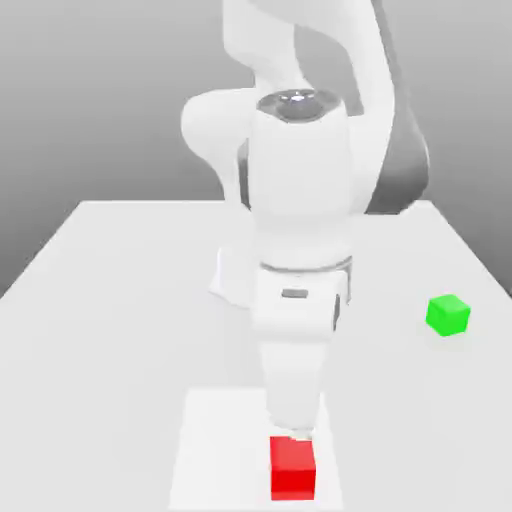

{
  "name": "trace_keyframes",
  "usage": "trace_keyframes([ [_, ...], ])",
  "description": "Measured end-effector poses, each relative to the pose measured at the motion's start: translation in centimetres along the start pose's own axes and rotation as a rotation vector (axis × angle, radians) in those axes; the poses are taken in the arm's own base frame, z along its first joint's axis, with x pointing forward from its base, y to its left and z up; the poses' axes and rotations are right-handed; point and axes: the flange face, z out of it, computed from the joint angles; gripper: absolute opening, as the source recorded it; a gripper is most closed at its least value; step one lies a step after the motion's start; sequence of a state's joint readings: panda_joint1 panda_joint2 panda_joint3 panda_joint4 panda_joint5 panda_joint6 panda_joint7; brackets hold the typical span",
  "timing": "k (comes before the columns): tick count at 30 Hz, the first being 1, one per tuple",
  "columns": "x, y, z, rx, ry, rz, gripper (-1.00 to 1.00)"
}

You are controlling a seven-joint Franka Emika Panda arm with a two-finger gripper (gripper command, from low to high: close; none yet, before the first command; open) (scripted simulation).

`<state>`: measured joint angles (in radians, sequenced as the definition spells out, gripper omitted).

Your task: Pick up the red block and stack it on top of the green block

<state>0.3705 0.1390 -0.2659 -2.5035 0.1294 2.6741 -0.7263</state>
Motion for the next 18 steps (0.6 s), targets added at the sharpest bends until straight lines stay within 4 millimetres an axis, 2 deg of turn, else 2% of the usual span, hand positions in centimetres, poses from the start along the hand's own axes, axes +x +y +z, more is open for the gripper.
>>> trace_keyframes([
  [2, -0.5, -0.3, 2.4, 0.004, -0.033, -0.065, 0.00],
  [6, -0.9, -0.3, 7.3, 0.005, -0.044, -0.087, 0.00],
  [7, -1.0, -0.4, 8.4, 0.006, -0.044, -0.087, -1.00],
  [12, -1.0, -0.4, 8.4, 0.008, -0.046, -0.087, -1.00],
  [13, -1.1, -0.4, 8.9, 0.008, -0.046, -0.086, -1.00],
  [15, -0.9, -0.4, 7.7, 0.007, -0.046, -0.088, -1.00],
  [18, -0.8, -0.4, 4.3, 0.007, -0.046, -0.088, -1.00],
])
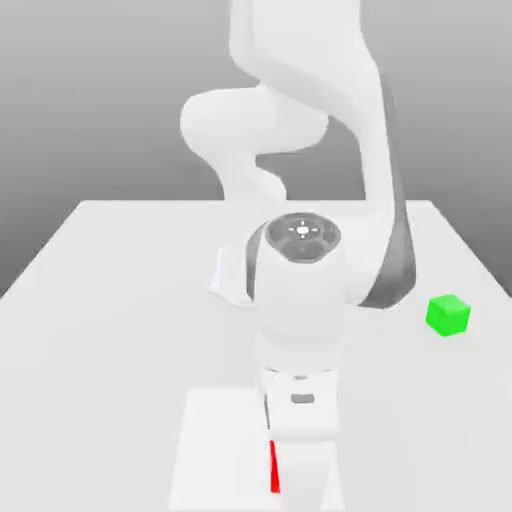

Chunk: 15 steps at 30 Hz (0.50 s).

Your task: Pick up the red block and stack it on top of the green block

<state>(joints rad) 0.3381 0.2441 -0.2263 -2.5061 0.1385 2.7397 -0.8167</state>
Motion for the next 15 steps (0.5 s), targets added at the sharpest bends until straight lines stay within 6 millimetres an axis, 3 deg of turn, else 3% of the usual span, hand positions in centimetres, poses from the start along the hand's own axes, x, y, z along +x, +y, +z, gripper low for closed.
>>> trace_keyframes([
  [1, 0.0, -0.2, -1.1, 0.002, 0.001, -0.004, -1.00],
  [4, 2.6, -5.4, -2.1, 0.028, 0.014, -0.112, -1.00],
  [7, 4.8, -12.1, -2.8, 0.051, 0.024, -0.252, -1.00],
  [10, 6.3, -20.0, -3.5, 0.067, 0.029, -0.423, -1.00],
  [15, 5.4, -30.8, -4.6, 0.072, 0.027, -0.665, -1.00],
])
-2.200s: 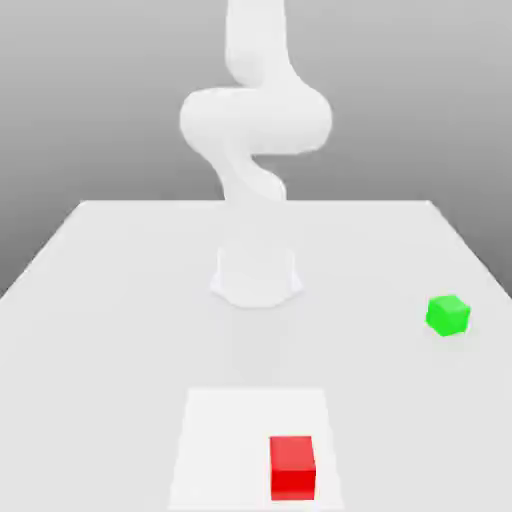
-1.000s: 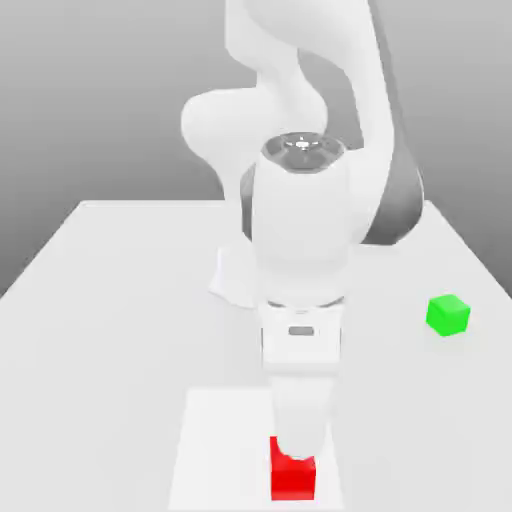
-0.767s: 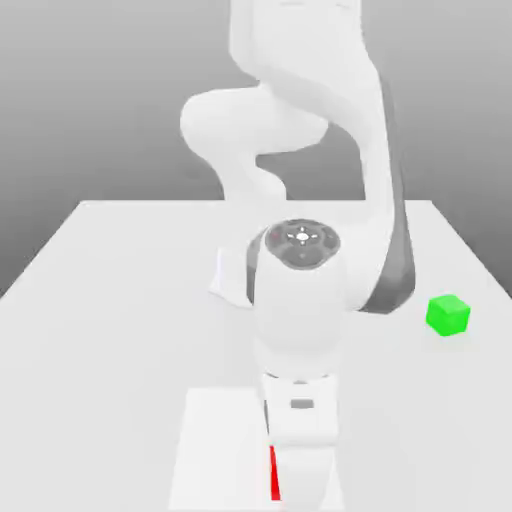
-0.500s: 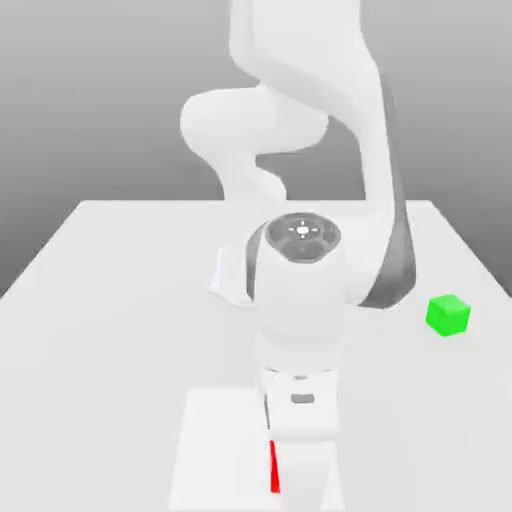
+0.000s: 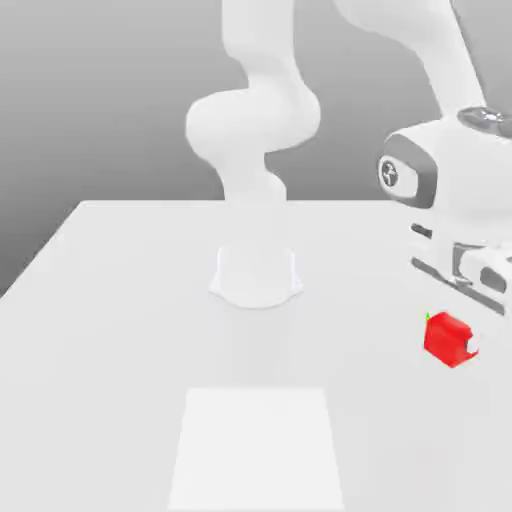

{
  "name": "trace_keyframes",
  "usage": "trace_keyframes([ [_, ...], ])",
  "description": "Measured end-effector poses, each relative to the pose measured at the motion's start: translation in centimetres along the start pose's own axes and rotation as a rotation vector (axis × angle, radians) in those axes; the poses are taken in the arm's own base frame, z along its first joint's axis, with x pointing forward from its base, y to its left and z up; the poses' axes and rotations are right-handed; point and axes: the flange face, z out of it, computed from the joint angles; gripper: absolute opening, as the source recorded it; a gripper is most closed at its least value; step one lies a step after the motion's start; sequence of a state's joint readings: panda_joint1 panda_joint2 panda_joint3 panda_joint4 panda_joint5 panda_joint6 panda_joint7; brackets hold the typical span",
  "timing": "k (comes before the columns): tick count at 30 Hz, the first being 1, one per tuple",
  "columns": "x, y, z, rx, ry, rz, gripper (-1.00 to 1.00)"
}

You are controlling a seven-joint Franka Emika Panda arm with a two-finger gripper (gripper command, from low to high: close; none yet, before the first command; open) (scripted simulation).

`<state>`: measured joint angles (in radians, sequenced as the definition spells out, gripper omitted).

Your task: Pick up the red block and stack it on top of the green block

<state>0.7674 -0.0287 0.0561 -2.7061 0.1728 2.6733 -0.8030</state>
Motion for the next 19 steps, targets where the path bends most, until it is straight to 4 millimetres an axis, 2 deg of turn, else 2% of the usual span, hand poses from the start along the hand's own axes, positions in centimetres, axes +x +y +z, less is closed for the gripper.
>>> trace_keyframes([
  [4, 2.2, -6.6, -0.1, -0.010, -0.018, -0.163, -1.00],
  [9, 3.1, -14.7, 0.2, -0.041, -0.054, -0.371, -1.00],
  [11, 3.1, -15.6, 1.5, -0.049, -0.060, -0.396, -1.00],
  [16, 2.9, -15.5, 5.8, -0.052, -0.062, -0.402, -1.00],
  [17, 2.8, -15.6, 6.5, -0.050, -0.061, -0.404, 1.00],
  [19, 2.8, -15.6, 6.5, -0.050, -0.061, -0.404, 1.00],
])
